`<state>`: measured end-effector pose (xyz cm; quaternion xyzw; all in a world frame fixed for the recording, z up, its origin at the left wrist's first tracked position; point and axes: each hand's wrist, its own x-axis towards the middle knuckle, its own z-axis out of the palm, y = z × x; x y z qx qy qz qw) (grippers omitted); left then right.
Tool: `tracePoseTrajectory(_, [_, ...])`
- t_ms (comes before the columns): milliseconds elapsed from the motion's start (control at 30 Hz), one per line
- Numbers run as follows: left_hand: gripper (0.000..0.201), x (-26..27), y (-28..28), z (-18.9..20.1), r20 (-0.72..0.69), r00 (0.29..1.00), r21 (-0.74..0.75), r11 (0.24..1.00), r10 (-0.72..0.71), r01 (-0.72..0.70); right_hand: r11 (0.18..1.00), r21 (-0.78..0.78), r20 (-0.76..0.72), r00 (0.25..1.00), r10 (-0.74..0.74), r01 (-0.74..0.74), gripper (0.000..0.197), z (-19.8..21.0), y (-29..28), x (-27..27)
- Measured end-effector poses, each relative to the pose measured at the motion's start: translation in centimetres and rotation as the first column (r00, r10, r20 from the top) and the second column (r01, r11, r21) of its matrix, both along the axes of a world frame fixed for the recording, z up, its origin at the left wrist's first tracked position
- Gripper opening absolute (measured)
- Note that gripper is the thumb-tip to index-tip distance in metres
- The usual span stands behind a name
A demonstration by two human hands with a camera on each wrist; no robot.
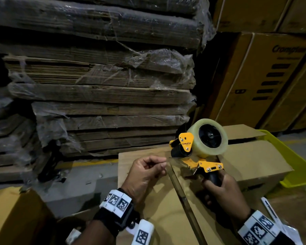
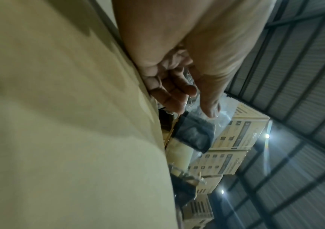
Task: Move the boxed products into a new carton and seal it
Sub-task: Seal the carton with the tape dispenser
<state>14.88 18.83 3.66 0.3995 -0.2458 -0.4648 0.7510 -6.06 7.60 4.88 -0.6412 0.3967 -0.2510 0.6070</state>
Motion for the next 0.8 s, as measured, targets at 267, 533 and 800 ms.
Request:
tracePoseTrajectory(267, [0.022, 0.1, -1.0, 0.4, -0.014, 1.000, -0.158, 0.987, -0.009, 0.007, 0.995, -0.104, -0.086, 0.996, 0.002, -0.011, 0.017, 0.6, 0.1, -0.2])
tracePoseTrajectory(533, [0.009, -0.2, -2.0, -0.4, -0.095, 0.994, -0.143, 0.988, 0.046, -0.059, 0.996, -0.071, -0.111, 0.993, 0.042, -0.050, 0.018, 1.1, 0.1, -0.8])
tracePoseTrajectory(800, [0.012, 1.6, -2.1, -0.6, -0.233, 0.954, -0.103, 0.970, 0.191, -0.220, 0.997, -0.043, -0.144, 0.988, 0.054, -0.061, 0.018, 0.4, -0.2, -1.6])
